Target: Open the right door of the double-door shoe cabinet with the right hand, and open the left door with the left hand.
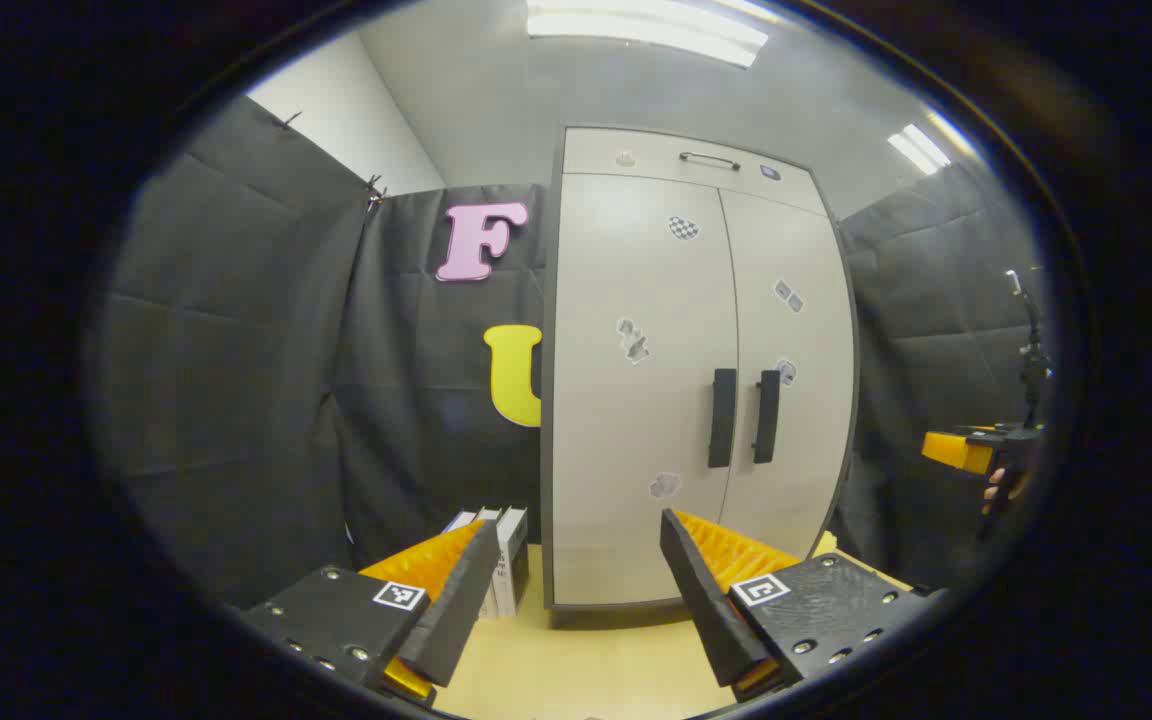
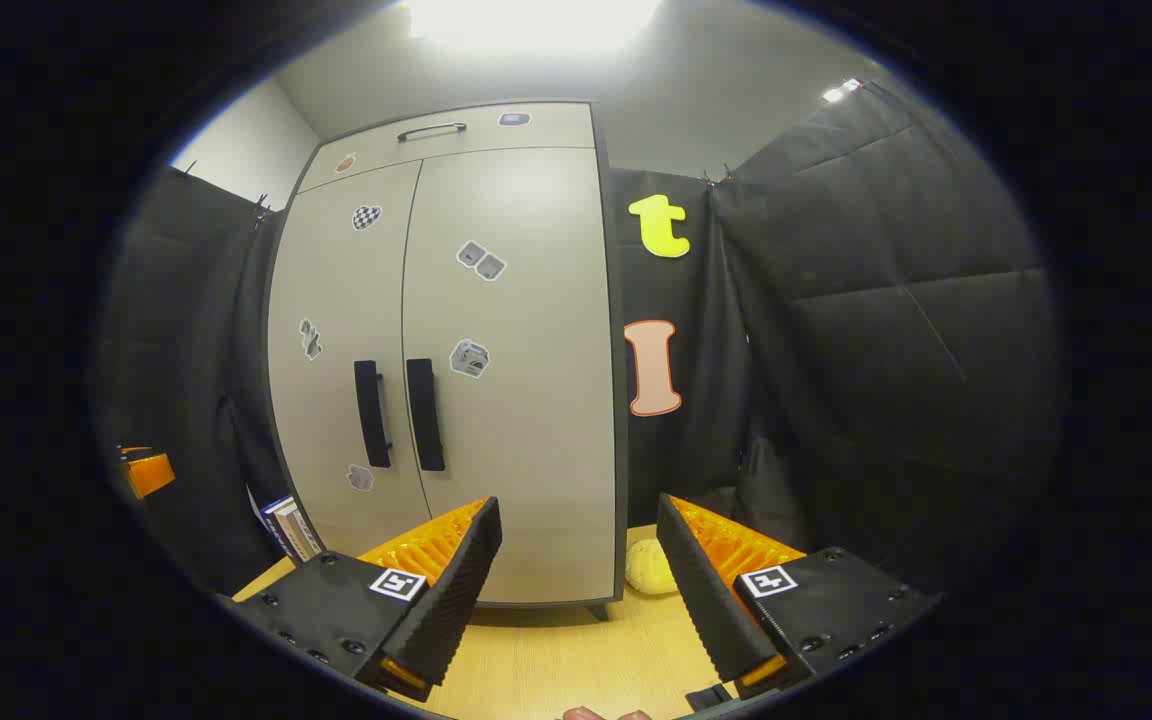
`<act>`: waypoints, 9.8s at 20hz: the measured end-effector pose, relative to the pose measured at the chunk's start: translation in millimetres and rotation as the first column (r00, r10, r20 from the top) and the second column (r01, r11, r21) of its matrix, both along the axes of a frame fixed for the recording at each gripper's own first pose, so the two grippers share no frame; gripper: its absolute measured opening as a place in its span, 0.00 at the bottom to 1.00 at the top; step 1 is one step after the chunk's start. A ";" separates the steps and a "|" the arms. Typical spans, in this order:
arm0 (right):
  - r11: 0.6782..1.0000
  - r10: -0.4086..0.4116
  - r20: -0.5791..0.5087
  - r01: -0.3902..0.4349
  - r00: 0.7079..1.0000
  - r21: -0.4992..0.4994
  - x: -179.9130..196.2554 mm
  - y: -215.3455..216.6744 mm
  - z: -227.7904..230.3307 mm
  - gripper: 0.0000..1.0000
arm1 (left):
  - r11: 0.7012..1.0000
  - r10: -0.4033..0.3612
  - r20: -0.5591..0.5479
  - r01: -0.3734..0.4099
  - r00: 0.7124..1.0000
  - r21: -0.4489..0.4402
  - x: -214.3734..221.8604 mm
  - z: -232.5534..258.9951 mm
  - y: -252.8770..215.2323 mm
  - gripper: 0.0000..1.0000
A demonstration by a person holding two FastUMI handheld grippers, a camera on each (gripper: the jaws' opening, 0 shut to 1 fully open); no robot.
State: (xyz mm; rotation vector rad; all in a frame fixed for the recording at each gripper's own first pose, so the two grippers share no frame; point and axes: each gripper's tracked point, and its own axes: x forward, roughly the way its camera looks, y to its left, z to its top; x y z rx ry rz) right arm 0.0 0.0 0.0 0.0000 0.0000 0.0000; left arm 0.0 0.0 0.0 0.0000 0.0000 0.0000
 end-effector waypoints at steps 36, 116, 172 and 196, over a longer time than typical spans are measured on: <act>0.983 0.186 -0.044 -0.185 0.982 0.011 88.0 115.4 30.8 0.98 | 1.000 -0.005 -0.072 0.005 0.997 -0.007 -12.2 -60.9 2.6 0.96; 0.926 0.372 -0.145 -0.378 0.917 -0.014 106.1 105.2 3.4 0.12 | 0.999 0.010 -0.174 -0.017 0.985 -0.039 -52.9 -104.1 -59.7 0.97; 0.941 -0.335 -0.072 0.337 0.940 0.028 52.3 -134.6 -2.4 0.24 | 0.971 -0.233 -0.039 0.231 0.972 -0.055 134.6 -29.3 -118.2 0.96; 0.982 -0.188 -0.039 0.188 0.981 -0.015 244.1 -216.2 -2.8 0.98 | 0.995 0.011 0.010 -0.012 1.000 0.100 271.7 13.7 -188.1 0.68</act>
